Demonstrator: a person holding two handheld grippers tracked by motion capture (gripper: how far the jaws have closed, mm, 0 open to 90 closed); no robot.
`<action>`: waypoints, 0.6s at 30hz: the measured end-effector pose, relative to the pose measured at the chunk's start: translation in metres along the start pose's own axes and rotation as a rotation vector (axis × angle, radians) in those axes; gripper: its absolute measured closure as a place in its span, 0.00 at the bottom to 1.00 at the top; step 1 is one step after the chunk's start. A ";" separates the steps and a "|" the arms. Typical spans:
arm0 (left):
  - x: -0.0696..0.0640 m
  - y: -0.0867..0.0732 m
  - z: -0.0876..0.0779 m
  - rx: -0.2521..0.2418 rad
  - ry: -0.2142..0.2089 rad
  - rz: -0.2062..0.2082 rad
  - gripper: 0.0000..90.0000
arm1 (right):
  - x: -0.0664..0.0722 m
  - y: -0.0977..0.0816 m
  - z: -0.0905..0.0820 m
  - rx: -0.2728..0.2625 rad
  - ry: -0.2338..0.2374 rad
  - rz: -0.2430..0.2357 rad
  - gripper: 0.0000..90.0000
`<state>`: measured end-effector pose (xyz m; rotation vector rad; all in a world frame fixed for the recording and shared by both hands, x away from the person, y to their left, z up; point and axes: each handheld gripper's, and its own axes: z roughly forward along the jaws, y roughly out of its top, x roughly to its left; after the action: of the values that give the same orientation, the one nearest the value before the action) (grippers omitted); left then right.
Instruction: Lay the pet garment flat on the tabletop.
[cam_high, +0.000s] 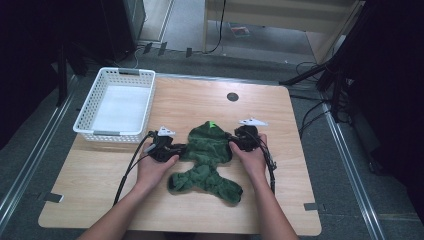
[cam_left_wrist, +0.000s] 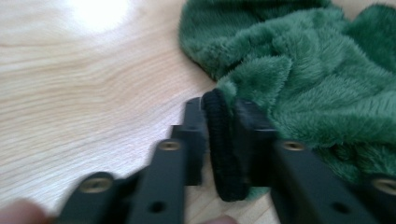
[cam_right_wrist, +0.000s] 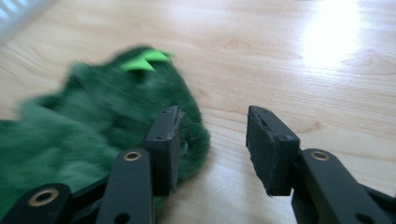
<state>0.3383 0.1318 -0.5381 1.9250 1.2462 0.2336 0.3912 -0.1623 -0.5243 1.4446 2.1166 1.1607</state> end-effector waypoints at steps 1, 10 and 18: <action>0.000 0.000 0.000 0.000 0.000 0.000 0.67 | 0.000 0.000 0.000 0.000 0.000 0.000 0.60; -0.016 -0.026 -0.047 -0.085 -0.107 0.033 0.51 | 0.028 -0.054 -0.082 -0.043 0.103 -0.088 0.55; -0.045 -0.075 -0.077 -0.115 -0.035 0.056 0.31 | 0.053 -0.097 -0.126 -0.055 0.183 -0.068 0.43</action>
<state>0.2232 0.1485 -0.5289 1.8583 1.1331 0.2937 0.2252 -0.1856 -0.5127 1.2755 2.2163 1.3593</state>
